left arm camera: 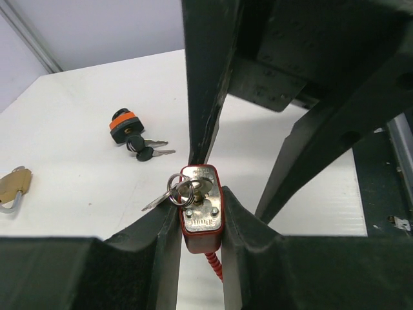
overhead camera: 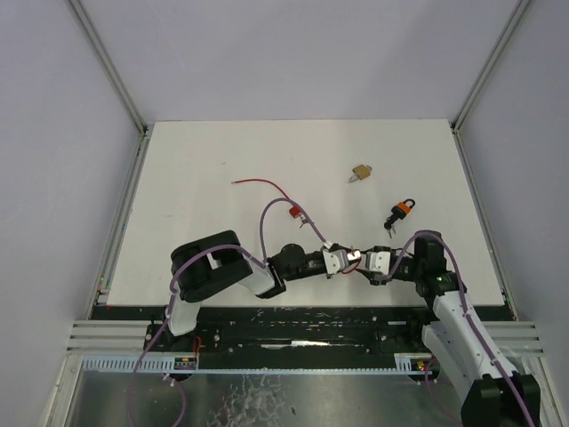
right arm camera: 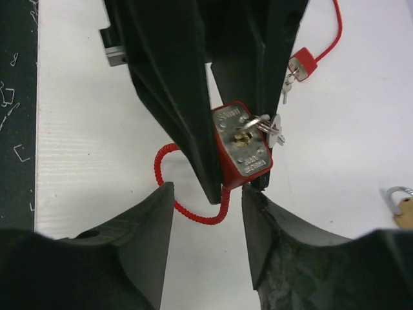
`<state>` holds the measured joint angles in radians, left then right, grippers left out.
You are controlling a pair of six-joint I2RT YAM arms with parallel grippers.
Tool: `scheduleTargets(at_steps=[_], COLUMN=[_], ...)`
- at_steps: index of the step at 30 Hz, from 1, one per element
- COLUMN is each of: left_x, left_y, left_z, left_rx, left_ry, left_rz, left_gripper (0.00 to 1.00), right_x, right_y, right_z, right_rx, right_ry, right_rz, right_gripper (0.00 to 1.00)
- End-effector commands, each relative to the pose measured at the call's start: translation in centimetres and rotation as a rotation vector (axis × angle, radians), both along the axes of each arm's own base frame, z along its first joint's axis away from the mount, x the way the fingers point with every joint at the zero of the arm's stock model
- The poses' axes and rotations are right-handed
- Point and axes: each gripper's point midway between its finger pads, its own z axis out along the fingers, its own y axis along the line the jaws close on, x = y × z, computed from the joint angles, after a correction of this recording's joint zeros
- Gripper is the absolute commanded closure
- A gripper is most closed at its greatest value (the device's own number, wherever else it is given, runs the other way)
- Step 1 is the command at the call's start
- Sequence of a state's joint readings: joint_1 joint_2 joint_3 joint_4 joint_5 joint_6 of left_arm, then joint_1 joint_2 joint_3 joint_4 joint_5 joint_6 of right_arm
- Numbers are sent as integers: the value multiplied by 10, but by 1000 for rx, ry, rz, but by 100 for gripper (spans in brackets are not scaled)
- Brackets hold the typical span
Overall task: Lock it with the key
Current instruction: Lock the lock.
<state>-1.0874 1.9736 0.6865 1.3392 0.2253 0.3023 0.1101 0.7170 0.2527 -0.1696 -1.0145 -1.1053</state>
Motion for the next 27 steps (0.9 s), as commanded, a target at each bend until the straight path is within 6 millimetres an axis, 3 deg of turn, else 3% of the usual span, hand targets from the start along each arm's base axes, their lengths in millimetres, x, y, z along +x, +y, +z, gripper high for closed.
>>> scheduleTargets(at_steps=[1,9,17,20,23,27], left_x=[0,-4,-13,-14,-13,-14], left_y=[9,12,16,16,17,18], left_z=[-49,-56,-58,-61,-63,-59], left_rx=[178,212,236,252,263,250], left_ry=[38,47,60,67,68,74], left_rz=[9,-6,-65,-79,-79,-85], left_gripper=[100,100,100,100,100,100], right_x=[-1,-10,-23,-17,-16,-30], right_y=[-4,-16,-11,-8,-8,-4], right_z=[33,45,80,92,87,74], right_rx=[-37,-99,-42,-43,-92,-87], right_ry=[-162,-151,-193,-198,-144,-44], right_rz=[47,25,58,92,190,312], right_gripper=[44,31,36,36,43,57])
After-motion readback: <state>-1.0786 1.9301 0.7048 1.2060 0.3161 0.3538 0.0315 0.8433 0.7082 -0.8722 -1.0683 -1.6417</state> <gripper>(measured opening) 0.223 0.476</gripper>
